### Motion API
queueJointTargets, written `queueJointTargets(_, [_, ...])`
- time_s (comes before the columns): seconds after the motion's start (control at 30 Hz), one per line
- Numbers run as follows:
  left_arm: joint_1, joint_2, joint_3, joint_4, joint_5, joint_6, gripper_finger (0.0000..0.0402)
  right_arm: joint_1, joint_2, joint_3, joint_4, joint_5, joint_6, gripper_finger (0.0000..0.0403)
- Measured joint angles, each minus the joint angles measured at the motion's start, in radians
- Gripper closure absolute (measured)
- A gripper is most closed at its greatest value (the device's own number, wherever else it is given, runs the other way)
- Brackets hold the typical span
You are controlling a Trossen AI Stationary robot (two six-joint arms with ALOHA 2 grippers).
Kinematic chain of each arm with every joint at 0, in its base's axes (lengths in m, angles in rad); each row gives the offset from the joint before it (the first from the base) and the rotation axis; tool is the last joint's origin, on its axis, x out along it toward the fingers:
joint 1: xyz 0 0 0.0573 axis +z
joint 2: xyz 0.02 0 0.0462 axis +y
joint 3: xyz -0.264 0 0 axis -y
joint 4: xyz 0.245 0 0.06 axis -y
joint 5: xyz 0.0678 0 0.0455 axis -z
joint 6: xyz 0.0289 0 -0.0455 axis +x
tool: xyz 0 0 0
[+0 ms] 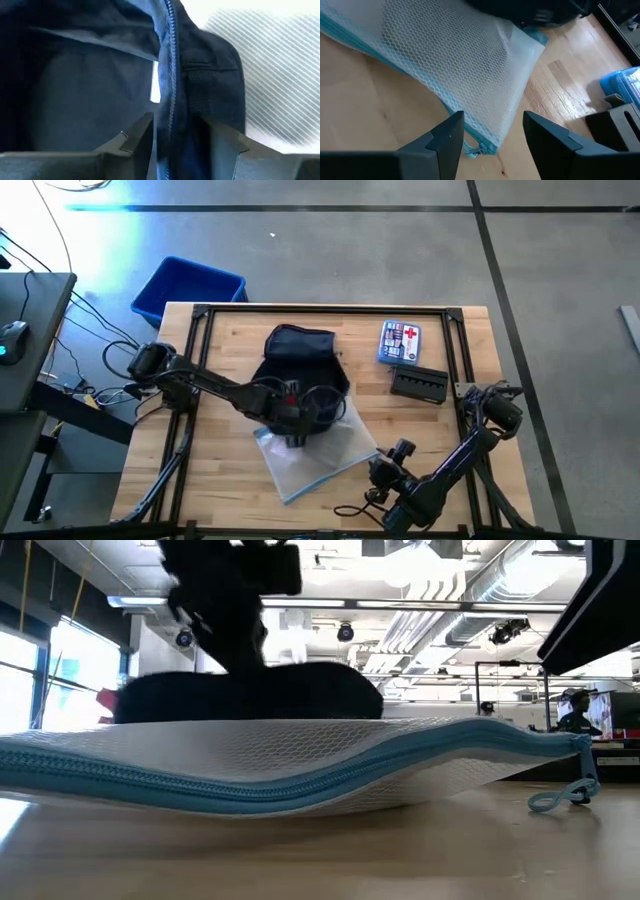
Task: Unpack backpack
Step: Put the transparent zip bag into the black backpack
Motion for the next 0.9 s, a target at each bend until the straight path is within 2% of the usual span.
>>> queueJointTargets(0.1, [0.033,0.0,-0.018,0.075,-0.101,-0.015,0.0271,0.001,0.0,0.0,0.0,0.0,-0.002,0.0213])
queueJointTargets(0.2, [0.062,0.0,-0.019,0.168,-0.115,0.001,0.0271,0.0,0.0,0.0,0.0,0.009,-0.001,0.0213])
queueJointTargets(0.37, [0.08,0.0,0.025,0.205,-0.048,0.093,0.0269,0.0,0.0,0.0,0.0,0.011,0.001,0.0213])
queueJointTargets(0.5, [0.054,-0.011,0.108,0.056,0.029,0.169,0.0268,0.001,0.0,0.0,0.015,0.016,-0.026,0.0213])
queueJointTargets(0.6, [-0.01,-0.017,0.178,-0.099,0.137,0.153,0.0268,0.013,0.0,0.0,0.131,0.025,-0.232,0.0213])
queueJointTargets(0.73, [-0.157,-0.016,0.199,-0.241,0.275,0.075,0.0268,0.039,0.028,0.001,0.327,0.019,-0.75,0.0213])
queueJointTargets(0.8, [-0.25,-0.016,0.199,-0.286,0.291,-0.001,0.0268,0.041,0.054,0.001,0.339,0.066,-0.849,0.0213])
queueJointTargets(0.9, [-0.398,-0.015,0.199,-0.326,0.242,-0.163,0.0268,0.021,0.088,0.0,0.329,0.108,-0.896,0.0213])
